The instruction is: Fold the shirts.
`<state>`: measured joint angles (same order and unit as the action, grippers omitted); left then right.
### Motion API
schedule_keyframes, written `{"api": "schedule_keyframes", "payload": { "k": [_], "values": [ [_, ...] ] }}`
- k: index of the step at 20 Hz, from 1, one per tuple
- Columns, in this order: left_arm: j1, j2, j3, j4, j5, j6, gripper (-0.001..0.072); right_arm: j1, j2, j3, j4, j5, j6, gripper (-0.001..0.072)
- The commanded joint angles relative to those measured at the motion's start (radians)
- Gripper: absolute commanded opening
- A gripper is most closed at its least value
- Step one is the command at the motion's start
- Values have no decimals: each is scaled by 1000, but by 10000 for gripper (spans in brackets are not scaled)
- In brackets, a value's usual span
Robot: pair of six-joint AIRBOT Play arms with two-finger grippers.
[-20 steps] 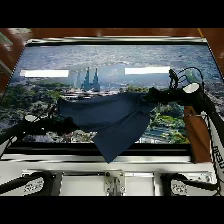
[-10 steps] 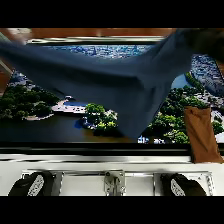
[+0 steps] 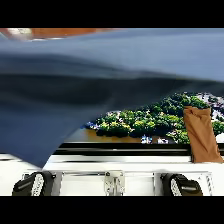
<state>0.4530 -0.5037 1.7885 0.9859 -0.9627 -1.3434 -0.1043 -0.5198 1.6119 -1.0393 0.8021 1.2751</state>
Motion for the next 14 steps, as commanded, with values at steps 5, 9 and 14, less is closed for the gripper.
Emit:
{"api": "schedule_keyframes", "payload": {
  "k": [5,9,14],
  "values": [
    [9,15,-229,160,-213,-75,36,-1,-105,7,-201,503,90,55],
    [9,9,-494,159,-204,-75,36,3,-333,-24,-196,725,87,55],
    [7,-134,-808,79,10,-75,37,2,-669,-179,-98,403,94,55]
  ]
}}
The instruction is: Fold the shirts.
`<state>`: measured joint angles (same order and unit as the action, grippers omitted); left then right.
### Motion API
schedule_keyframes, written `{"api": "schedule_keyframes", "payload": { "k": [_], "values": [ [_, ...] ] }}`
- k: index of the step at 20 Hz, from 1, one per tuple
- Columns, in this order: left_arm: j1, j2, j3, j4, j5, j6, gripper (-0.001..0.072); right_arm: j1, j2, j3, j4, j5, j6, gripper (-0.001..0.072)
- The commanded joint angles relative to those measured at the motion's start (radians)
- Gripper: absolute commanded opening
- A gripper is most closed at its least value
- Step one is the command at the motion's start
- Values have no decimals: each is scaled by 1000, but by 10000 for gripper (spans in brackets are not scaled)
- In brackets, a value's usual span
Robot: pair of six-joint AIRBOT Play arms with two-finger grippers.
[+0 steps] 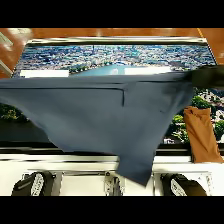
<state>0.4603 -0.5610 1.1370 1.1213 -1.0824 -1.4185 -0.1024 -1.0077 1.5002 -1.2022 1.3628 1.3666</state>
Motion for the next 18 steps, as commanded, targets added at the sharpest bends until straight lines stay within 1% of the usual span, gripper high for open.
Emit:
{"api": "schedule_keyframes", "payload": {
  "k": [1,2,4,5,7,8,10,12,14,15,16,17,18],
  "values": [
    [-3,-133,-177,-113,190,0,37,0,-257,-68,126,-250,3,55],
    [-16,-196,-184,-160,251,5,37,0,-332,-68,204,-362,2,55],
    [-69,-341,-182,-240,391,52,37,0,-455,-68,389,-567,2,55],
    [-101,-407,-182,-262,455,56,37,1,-509,-68,488,-645,2,55],
    [-169,-539,-182,-293,568,56,37,1,-600,-68,627,-704,1,55],
    [-201,-603,-182,-310,611,56,37,4,-636,-68,649,-699,1,55],
    [-248,-711,-182,-349,650,56,37,23,-696,-68,630,-678,2,55],
    [-279,-788,-182,-356,640,55,37,58,-739,-68,592,-659,1,55],
    [-288,-821,-182,-356,599,56,38,92,-749,-68,523,-666,2,55],
    [-283,-822,-182,-355,575,56,40,100,-747,-67,512,-683,1,61],
    [-267,-818,-175,-355,537,56,128,97,-741,-60,520,-671,2,122],
    [-238,-815,-155,-354,475,56,361,81,-726,-42,518,-630,0,328],
    [-190,-813,-122,-344,382,56,559,56,-700,-23,512,-572,-27,507]
  ]
}}
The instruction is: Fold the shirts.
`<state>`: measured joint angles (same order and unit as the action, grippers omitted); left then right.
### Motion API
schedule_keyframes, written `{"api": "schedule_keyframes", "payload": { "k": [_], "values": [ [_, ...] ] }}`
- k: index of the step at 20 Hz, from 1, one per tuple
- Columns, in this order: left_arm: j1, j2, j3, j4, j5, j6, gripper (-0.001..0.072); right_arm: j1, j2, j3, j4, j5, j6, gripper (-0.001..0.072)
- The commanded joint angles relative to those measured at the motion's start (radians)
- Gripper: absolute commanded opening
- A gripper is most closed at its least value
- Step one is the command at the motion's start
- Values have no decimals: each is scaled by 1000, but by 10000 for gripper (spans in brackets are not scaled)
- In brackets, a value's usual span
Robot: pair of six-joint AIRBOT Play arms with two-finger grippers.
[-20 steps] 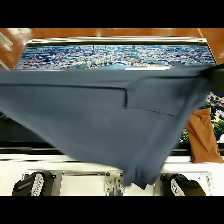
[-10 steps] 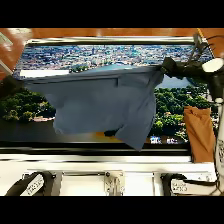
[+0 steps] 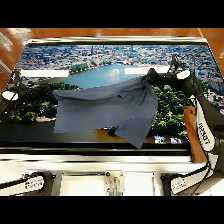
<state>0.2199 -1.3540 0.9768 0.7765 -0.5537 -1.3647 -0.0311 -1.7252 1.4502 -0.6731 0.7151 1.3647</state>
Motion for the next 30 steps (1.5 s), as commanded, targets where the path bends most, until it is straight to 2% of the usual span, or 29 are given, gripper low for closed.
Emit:
{"api": "schedule_keyframes", "payload": {
  "k": [1,3,5,7,9,12,15,17,20,25,27,29,30],
  "values": [
    [110,-20,82,29,-267,2,563,-48,49,45,-29,141,-57,575],
    [240,-20,173,115,-528,2,534,-138,130,72,-114,290,-69,577],
    [364,-18,219,216,-756,2,533,-235,215,75,-275,449,-49,575],
    [452,-13,187,294,-899,11,533,-314,257,73,-440,640,-13,574],
    [493,-13,94,275,-962,94,535,-372,260,45,-474,798,-20,575],
    [488,-14,-96,241,-894,140,535,-400,260,-55,-391,852,-23,575],
    [467,-24,-230,105,-758,187,543,-365,260,-141,-311,755,-24,574],
    [444,-42,-265,45,-705,203,555,-324,259,-174,-309,684,-24,575],
    [396,-81,-267,37,-682,202,555,-275,259,-202,-314,605,-24,574],
    [332,-122,-267,14,-615,201,553,-246,259,-206,-315,587,-23,574],
    [316,-124,-267,-22,-573,201,508,-246,259,-206,-316,597,-23,575],
    [304,-124,-267,-53,-542,201,366,-246,259,-206,-315,597,-23,575],
    [296,-124,-267,-67,-534,200,361,-246,259,-206,-316,597,-23,575]
  ]
}}
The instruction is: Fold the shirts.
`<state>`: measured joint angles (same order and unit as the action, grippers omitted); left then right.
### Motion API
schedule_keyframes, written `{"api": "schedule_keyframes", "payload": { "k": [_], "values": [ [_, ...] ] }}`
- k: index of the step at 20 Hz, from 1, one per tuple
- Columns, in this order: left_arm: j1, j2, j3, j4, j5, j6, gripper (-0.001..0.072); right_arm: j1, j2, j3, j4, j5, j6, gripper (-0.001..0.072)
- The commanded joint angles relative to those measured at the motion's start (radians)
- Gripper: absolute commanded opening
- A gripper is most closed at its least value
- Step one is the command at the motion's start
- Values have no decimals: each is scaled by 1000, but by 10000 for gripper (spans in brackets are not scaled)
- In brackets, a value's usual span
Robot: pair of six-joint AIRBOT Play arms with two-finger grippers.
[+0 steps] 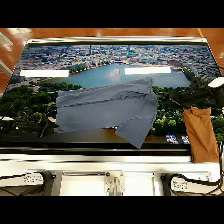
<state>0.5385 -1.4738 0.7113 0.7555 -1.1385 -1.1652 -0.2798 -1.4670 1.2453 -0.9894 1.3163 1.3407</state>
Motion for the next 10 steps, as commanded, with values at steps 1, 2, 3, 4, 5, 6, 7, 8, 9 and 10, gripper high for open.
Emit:
{"api": "schedule_keyframes", "payload": {
  "k": [1,2,3,4,5,6,7,8,9,10],
  "values": [
    [-31,-4,-1,-50,56,-9,296,3,1,-1,-6,-4,2,575],
    [-41,-4,-1,-50,54,-9,130,3,1,-3,-23,-4,9,574],
    [-51,-4,-1,-50,50,0,55,3,1,-17,-42,1,18,575],
    [-60,-4,-1,-50,40,14,37,2,1,-42,-53,11,18,575],
    [-63,-4,-1,-50,28,30,37,2,1,-80,-53,18,19,576],
    [-63,-3,-1,-50,18,40,38,2,1,-123,-43,14,19,577],
    [-63,-3,0,-50,6,55,37,2,1,-171,-25,2,19,601],
    [-63,-2,1,-49,-2,59,37,3,1,-212,-10,-21,19,635],
    [-63,2,1,-49,-3,59,37,3,1,-248,13,-55,18,634],
    [-63,8,2,-49,-3,66,37,3,1,-274,32,-93,21,634]
  ]
}}
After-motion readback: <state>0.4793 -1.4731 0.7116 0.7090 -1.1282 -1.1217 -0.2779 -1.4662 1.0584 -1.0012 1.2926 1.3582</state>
